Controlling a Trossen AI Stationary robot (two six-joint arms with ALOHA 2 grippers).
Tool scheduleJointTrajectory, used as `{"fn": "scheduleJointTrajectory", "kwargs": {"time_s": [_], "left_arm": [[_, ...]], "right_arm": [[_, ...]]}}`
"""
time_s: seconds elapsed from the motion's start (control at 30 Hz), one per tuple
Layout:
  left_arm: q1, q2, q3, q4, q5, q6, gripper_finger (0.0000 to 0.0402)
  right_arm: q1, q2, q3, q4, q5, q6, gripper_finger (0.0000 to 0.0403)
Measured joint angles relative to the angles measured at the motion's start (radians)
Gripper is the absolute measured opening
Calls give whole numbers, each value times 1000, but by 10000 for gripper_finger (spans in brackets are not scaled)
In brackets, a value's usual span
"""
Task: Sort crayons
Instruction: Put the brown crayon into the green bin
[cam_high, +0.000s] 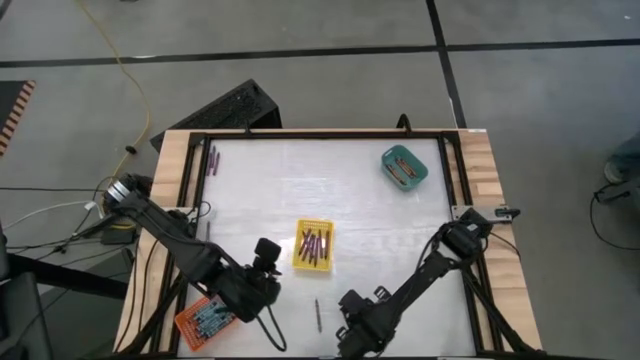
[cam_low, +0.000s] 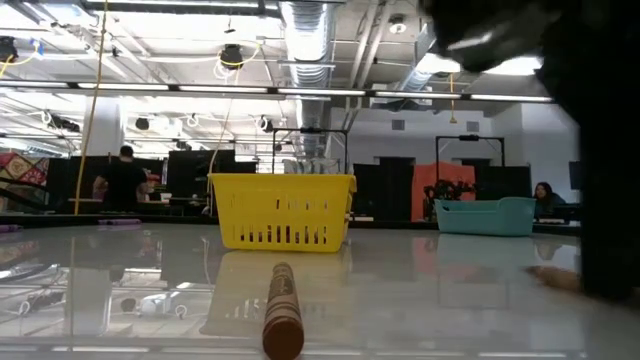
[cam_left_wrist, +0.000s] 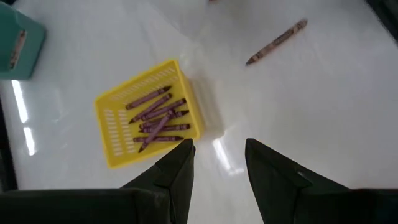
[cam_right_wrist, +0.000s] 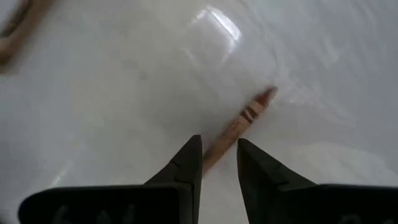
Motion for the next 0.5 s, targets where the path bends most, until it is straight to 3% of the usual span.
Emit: {"fn": "scheduleJointTrajectory", "kwargs": {"time_s": [0.3,0.5], "left_arm": [[-9,-63,-106,32,-4,-55,134],[-29,-64,-106,49,-21,-28,134]], "right_arm": [[-19,32,4,-6,-37,-26,92],[-20,32,-2,-34,-33,-102,39]]}}
